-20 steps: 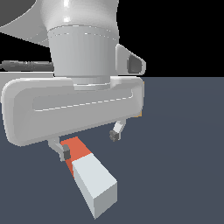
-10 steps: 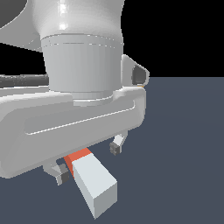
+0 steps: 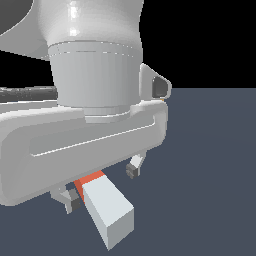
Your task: Insert the peg into the horizontal hole in a box.
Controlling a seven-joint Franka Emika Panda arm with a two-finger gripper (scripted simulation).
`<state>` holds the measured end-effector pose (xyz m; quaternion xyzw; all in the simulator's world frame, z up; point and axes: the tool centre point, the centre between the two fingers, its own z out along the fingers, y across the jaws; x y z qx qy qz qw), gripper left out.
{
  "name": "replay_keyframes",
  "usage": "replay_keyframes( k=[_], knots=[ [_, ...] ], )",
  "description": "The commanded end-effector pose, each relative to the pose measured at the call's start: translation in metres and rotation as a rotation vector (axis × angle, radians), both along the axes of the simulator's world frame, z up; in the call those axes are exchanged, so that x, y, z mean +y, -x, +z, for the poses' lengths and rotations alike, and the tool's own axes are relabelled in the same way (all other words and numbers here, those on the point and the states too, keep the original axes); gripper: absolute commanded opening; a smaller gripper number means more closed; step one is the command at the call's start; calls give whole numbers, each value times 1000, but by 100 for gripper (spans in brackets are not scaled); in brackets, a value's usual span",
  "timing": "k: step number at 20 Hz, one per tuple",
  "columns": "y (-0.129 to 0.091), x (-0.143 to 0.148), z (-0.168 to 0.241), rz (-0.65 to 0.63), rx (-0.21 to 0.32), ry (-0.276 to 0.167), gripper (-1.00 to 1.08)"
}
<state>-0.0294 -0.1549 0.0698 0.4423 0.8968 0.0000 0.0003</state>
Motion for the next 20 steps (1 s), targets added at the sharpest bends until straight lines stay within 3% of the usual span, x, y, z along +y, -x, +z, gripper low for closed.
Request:
replay_keyframes(
  k=[1,15,16,20],
  knots=[
    [0,0,-4,0,1,0,100],
    [0,1,-49,0,1,0,100],
    [0,1,-49,0,1,0,-100],
    [0,1,-49,0,1,0,-100]
  ],
)
